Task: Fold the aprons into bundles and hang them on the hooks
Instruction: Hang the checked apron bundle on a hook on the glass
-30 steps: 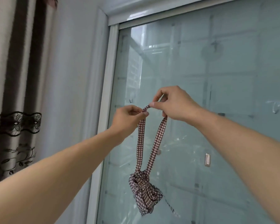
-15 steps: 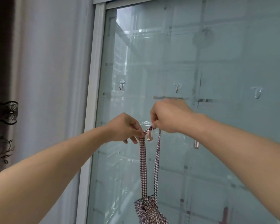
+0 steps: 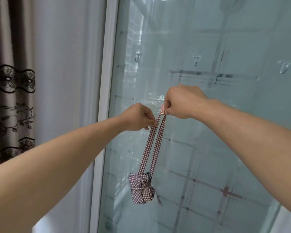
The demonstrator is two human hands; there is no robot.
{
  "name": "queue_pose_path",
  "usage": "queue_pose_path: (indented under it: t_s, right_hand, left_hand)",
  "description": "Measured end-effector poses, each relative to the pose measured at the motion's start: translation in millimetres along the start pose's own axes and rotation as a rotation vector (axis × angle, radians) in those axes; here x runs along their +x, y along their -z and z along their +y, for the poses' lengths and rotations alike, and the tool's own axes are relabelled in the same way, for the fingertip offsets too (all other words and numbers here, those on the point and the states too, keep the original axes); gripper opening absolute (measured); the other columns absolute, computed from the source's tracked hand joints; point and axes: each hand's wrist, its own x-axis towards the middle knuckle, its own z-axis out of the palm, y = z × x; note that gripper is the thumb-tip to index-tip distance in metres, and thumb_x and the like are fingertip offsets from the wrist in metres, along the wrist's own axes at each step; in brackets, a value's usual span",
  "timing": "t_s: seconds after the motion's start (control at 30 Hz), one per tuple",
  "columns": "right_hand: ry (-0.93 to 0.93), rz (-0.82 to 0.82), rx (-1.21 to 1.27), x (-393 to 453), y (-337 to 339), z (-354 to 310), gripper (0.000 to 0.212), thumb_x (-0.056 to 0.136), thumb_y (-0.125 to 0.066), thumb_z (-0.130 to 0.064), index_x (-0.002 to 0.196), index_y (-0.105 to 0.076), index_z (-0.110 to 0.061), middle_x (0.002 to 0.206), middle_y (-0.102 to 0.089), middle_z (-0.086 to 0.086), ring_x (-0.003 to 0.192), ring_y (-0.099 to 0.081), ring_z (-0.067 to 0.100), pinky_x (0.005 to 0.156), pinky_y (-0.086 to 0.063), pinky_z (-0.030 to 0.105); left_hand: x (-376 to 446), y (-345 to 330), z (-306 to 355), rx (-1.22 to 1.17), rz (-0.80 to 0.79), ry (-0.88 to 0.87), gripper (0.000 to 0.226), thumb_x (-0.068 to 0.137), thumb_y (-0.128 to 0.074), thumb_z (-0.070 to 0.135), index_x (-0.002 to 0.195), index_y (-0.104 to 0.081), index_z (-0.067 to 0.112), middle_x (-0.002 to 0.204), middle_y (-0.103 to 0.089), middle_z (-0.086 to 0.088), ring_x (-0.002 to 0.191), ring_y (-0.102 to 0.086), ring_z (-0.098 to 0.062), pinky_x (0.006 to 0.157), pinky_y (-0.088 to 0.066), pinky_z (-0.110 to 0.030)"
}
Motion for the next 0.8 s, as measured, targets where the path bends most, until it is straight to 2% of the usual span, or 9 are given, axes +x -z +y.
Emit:
queue_pose_path:
  t_s: [0.07,0.17,0.23,0.3,0.37,0.47,0.63,0.73,0.8]
  right_hand:
    - [0.011,0.044,-0.068,-3,1,-7,0.006,0.088,-0.067,-0.026,0.092,-0.070,-0.023,0.091,-0.066,0.001,0.080,-0.063,0.027,0.065,-0.043,0.030]
    - [0.017,0.148,-0.143,-4,4,-17,0.008,0.084,-0.065,-0.012,0.085,-0.066,-0.020,0.076,-0.056,0.002,0.063,-0.052,0.025,0.054,-0.027,0.026]
    - [0.049,0.262,-0.103,-3,6,-28,0.018,0.082,-0.062,-0.006,0.091,-0.070,-0.020,0.083,-0.065,0.004,0.071,-0.060,0.030,0.060,-0.034,0.028]
    - [0.159,0.418,0.056,-5,11,-54,0.024,0.085,-0.059,-0.009,0.098,-0.072,-0.024,0.095,-0.072,0.002,0.083,-0.067,0.032,0.068,-0.041,0.033]
    - [0.246,0.463,0.198,-10,15,-82,0.023,0.090,-0.057,-0.017,0.103,-0.070,-0.030,0.100,-0.072,-0.004,0.092,-0.067,0.029,0.071,-0.037,0.033]
    - [0.457,0.410,0.422,-20,12,-153,0.020,0.090,-0.054,-0.024,0.102,-0.067,-0.034,0.098,-0.072,-0.006,0.095,-0.067,0.027,0.074,-0.042,0.034]
    - [0.714,0.187,0.825,-69,-11,-308,0.014,0.089,-0.059,-0.029,0.095,-0.070,-0.036,0.092,-0.073,-0.009,0.095,-0.068,0.024,0.077,-0.048,0.035]
    - [0.901,0.068,0.954,-135,3,-401,0.014,0.089,-0.060,-0.031,0.097,-0.071,-0.036,0.094,-0.073,-0.010,0.097,-0.067,0.024,0.078,-0.048,0.035]
    - [1.002,0.005,0.995,-180,19,-447,0.016,0.089,-0.059,-0.030,0.098,-0.071,-0.036,0.098,-0.074,-0.009,0.098,-0.067,0.024,0.077,-0.048,0.034]
  left_hand:
    - [-9,0,-2,-0.033,-0.027,0.033,0.023,0.086,-0.080,0.034,0.098,-0.074,0.015,0.092,-0.077,0.001,0.085,-0.074,-0.012,0.062,-0.060,-0.025]
    - [-25,5,-9,-0.040,-0.017,0.084,0.029,0.087,-0.079,0.034,0.108,-0.071,0.015,0.099,-0.076,0.001,0.091,-0.072,-0.014,0.065,-0.061,-0.025]
    - [-36,12,-22,-0.036,0.036,0.139,0.027,0.088,-0.078,0.034,0.107,-0.071,0.015,0.099,-0.075,0.002,0.092,-0.072,-0.015,0.071,-0.063,-0.028]
    - [-62,18,-40,-0.031,0.118,0.231,0.026,0.087,-0.079,0.034,0.104,-0.073,0.016,0.098,-0.074,0.002,0.091,-0.071,-0.017,0.076,-0.062,-0.031]
    - [-77,19,-53,-0.044,0.152,0.277,0.027,0.085,-0.081,0.032,0.104,-0.074,0.015,0.097,-0.074,0.004,0.087,-0.069,-0.016,0.076,-0.059,-0.026]
    - [-135,22,-86,0.027,0.239,0.434,0.028,0.085,-0.082,0.027,0.107,-0.073,0.013,0.097,-0.073,0.002,0.078,-0.064,-0.011,0.061,-0.048,-0.015]
    - [-316,44,-138,0.190,0.363,0.832,0.025,0.083,-0.080,0.023,0.106,-0.074,0.014,0.106,-0.076,-0.003,0.102,-0.069,-0.021,0.088,-0.052,-0.026]
    - [-450,64,-138,0.219,0.458,1.094,0.030,0.085,-0.078,0.027,0.112,-0.072,0.013,0.114,-0.073,-0.002,0.109,-0.066,-0.020,0.094,-0.052,-0.030]
    - [-522,72,-129,0.195,0.537,1.189,0.035,0.086,-0.078,0.027,0.117,-0.071,0.012,0.118,-0.072,-0.003,0.109,-0.066,-0.019,0.095,-0.052,-0.029]
